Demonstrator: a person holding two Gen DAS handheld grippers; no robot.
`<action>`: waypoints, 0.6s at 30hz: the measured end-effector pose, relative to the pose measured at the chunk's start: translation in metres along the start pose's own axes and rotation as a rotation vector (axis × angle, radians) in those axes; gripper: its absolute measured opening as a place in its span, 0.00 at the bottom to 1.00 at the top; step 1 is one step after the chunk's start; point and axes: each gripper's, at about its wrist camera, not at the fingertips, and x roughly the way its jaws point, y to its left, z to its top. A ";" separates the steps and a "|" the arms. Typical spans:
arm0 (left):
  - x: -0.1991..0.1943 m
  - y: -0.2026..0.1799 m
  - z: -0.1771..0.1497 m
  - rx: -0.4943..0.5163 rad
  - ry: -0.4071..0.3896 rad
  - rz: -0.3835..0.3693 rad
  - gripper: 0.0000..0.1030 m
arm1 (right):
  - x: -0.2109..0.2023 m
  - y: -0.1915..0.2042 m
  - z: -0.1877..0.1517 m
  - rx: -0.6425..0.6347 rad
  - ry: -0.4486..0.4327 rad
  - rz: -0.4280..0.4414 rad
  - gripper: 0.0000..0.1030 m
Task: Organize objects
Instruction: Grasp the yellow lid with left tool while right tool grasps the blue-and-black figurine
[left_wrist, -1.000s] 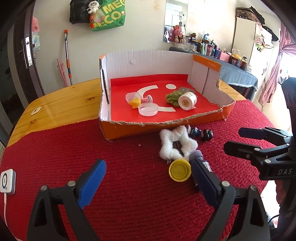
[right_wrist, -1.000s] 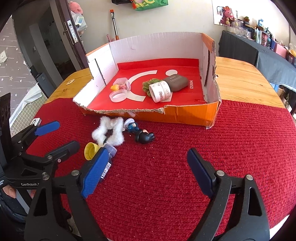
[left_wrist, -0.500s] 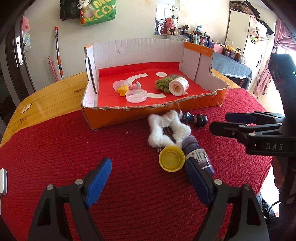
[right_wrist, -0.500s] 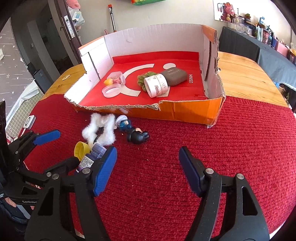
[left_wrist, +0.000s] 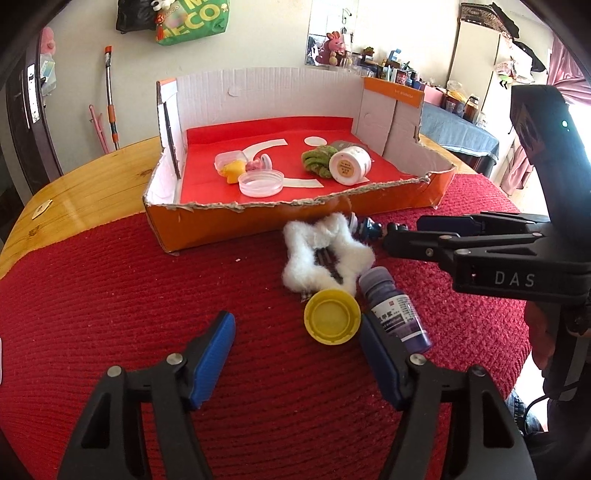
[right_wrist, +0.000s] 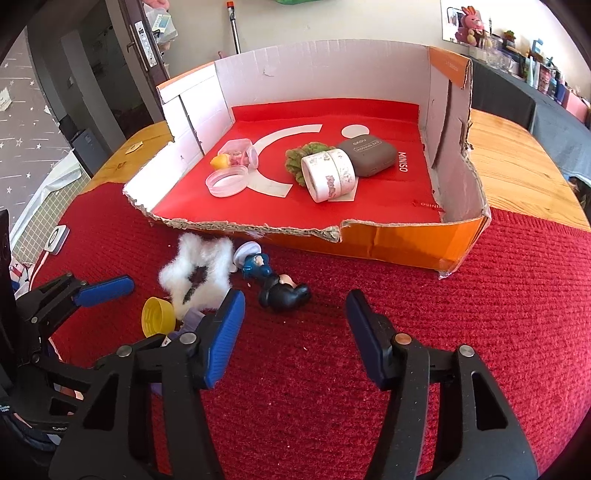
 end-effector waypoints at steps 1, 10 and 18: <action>0.001 0.000 0.000 -0.001 -0.001 -0.001 0.66 | 0.001 0.000 0.001 -0.001 0.001 0.001 0.53; 0.002 -0.005 0.001 0.006 -0.006 -0.015 0.53 | 0.010 0.005 0.004 -0.019 0.004 0.007 0.41; 0.001 -0.008 0.001 0.010 -0.008 -0.034 0.31 | 0.009 0.009 0.001 -0.048 0.003 0.000 0.29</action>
